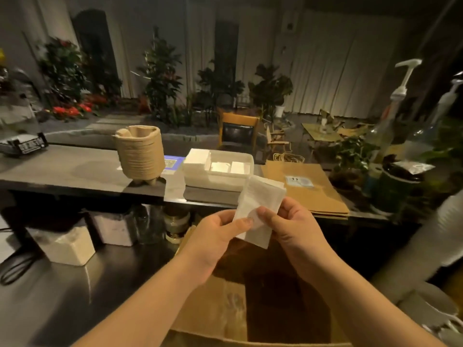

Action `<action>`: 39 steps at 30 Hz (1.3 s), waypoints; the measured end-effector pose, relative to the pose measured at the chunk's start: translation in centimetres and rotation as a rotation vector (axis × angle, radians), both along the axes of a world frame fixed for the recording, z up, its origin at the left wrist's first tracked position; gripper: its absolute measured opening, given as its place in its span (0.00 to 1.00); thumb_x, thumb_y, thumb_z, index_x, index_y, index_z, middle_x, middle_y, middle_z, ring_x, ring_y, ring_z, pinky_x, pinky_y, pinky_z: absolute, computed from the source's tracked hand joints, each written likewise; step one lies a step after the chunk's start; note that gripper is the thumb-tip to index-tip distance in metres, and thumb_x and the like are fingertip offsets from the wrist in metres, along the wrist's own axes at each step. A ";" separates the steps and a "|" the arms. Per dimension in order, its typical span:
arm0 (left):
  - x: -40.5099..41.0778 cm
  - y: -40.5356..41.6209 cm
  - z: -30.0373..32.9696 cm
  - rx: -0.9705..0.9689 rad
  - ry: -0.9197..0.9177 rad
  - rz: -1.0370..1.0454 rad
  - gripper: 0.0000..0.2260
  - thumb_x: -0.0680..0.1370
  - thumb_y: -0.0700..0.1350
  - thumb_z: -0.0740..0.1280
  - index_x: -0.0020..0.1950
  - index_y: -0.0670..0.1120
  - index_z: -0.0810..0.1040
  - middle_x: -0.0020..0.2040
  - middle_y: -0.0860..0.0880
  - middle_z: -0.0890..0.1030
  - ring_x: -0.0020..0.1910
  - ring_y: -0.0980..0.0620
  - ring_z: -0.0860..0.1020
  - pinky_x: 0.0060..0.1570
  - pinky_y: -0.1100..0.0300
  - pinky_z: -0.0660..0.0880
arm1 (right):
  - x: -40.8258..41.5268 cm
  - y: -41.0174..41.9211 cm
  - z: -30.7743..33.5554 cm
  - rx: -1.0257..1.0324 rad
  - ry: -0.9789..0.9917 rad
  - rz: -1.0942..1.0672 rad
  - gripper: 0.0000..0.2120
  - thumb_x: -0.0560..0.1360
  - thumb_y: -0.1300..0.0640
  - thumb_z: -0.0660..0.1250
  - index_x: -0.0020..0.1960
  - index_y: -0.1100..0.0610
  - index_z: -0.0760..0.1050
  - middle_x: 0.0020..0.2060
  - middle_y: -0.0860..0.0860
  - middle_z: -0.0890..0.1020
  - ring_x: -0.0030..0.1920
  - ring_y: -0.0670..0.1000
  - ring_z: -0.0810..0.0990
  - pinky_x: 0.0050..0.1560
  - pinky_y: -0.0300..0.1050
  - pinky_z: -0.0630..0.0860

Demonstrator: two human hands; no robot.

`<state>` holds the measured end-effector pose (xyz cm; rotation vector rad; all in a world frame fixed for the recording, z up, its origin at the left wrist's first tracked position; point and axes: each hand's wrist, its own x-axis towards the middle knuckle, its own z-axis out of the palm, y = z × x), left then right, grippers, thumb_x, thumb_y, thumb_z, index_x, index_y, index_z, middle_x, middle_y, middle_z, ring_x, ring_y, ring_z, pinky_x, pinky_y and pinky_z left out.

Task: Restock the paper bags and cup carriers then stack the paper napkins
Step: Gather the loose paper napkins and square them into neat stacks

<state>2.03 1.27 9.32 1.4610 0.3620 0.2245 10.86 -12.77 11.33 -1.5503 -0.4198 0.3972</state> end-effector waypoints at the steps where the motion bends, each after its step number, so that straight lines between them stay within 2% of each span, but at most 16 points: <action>1: 0.3 1.0 1.0 0.003 0.006 -0.009 0.16 0.75 0.56 0.72 0.60 0.52 0.83 0.51 0.51 0.88 0.51 0.49 0.87 0.57 0.50 0.82 | 0.5 0.9 0.8 0.002 0.014 0.009 0.19 0.72 0.50 0.75 0.62 0.46 0.77 0.55 0.46 0.85 0.55 0.50 0.85 0.57 0.55 0.83; 4: 1.1 3.2 2.6 0.080 0.027 -0.006 0.11 0.80 0.54 0.70 0.59 0.52 0.83 0.50 0.53 0.88 0.50 0.52 0.86 0.53 0.55 0.82 | 1.7 2.8 2.3 0.013 0.050 0.055 0.19 0.73 0.51 0.73 0.63 0.47 0.76 0.57 0.48 0.84 0.57 0.52 0.84 0.58 0.56 0.83; 8: 2.4 6.6 3.5 0.151 0.070 0.027 0.11 0.79 0.55 0.71 0.60 0.57 0.81 0.51 0.59 0.87 0.53 0.54 0.85 0.52 0.59 0.81 | 3.5 5.5 3.4 -0.009 0.050 0.081 0.12 0.77 0.52 0.71 0.60 0.48 0.78 0.55 0.48 0.85 0.56 0.52 0.85 0.57 0.56 0.83; 14: 7.0 11.7 5.8 0.197 0.159 0.055 0.07 0.82 0.49 0.71 0.58 0.50 0.82 0.56 0.52 0.85 0.57 0.51 0.83 0.58 0.56 0.82 | 8.8 10.9 4.6 -0.092 0.105 0.054 0.14 0.79 0.55 0.71 0.63 0.55 0.76 0.58 0.54 0.83 0.56 0.56 0.84 0.56 0.57 0.84; 17: 10.0 14.7 6.7 0.286 0.187 0.076 0.06 0.80 0.50 0.72 0.56 0.51 0.83 0.54 0.49 0.85 0.55 0.49 0.84 0.59 0.53 0.82 | 11.9 13.8 5.3 -0.130 0.075 0.029 0.14 0.79 0.55 0.72 0.63 0.56 0.76 0.57 0.54 0.83 0.53 0.55 0.85 0.51 0.52 0.85; 21: 13.2 17.4 7.5 0.456 0.211 0.127 0.07 0.80 0.51 0.72 0.57 0.52 0.84 0.51 0.48 0.84 0.49 0.51 0.81 0.47 0.58 0.77 | 15.3 16.9 5.5 -0.120 0.152 0.019 0.13 0.79 0.58 0.71 0.61 0.58 0.76 0.55 0.55 0.82 0.52 0.56 0.84 0.44 0.48 0.85; 25: 15.9 18.9 7.7 0.584 0.282 0.168 0.06 0.81 0.51 0.71 0.55 0.51 0.81 0.50 0.48 0.83 0.48 0.52 0.80 0.49 0.57 0.78 | 17.8 19.3 4.7 -0.197 0.174 -0.020 0.12 0.79 0.58 0.72 0.60 0.59 0.76 0.55 0.56 0.83 0.52 0.57 0.84 0.53 0.55 0.84; 28: 17.3 19.9 7.1 0.694 0.306 0.172 0.10 0.81 0.51 0.70 0.57 0.47 0.84 0.50 0.46 0.84 0.48 0.50 0.81 0.48 0.58 0.78 | 19.1 20.8 4.3 -0.259 0.130 -0.053 0.13 0.78 0.56 0.72 0.60 0.59 0.77 0.54 0.56 0.82 0.51 0.57 0.84 0.54 0.55 0.84; 31: 18.1 20.6 6.6 0.783 0.297 0.158 0.11 0.81 0.50 0.70 0.59 0.47 0.85 0.53 0.47 0.84 0.49 0.51 0.81 0.47 0.60 0.77 | 20.0 22.0 3.9 -0.342 0.079 -0.096 0.13 0.78 0.54 0.72 0.59 0.58 0.77 0.53 0.55 0.81 0.51 0.56 0.83 0.50 0.49 0.84; 33: 18.6 20.8 6.1 0.823 0.265 0.155 0.11 0.81 0.49 0.71 0.61 0.48 0.84 0.55 0.51 0.83 0.47 0.55 0.79 0.42 0.63 0.75 | 20.4 22.6 3.6 -0.440 0.022 -0.139 0.14 0.78 0.50 0.72 0.58 0.58 0.77 0.51 0.54 0.81 0.50 0.55 0.81 0.45 0.45 0.81; 36: 19.1 21.0 5.2 0.837 0.196 0.215 0.15 0.81 0.49 0.71 0.68 0.52 0.79 0.59 0.52 0.80 0.51 0.55 0.78 0.39 0.65 0.70 | 21.2 23.2 2.8 -0.526 0.002 -0.149 0.17 0.78 0.49 0.72 0.59 0.59 0.77 0.51 0.55 0.81 0.51 0.55 0.81 0.44 0.44 0.80; 39: 19.6 21.3 4.2 0.851 0.148 0.245 0.13 0.82 0.47 0.70 0.66 0.54 0.79 0.59 0.52 0.81 0.52 0.55 0.78 0.40 0.67 0.69 | 21.4 23.6 2.3 -0.584 -0.022 -0.147 0.13 0.78 0.51 0.73 0.55 0.58 0.76 0.49 0.55 0.80 0.48 0.54 0.80 0.37 0.42 0.75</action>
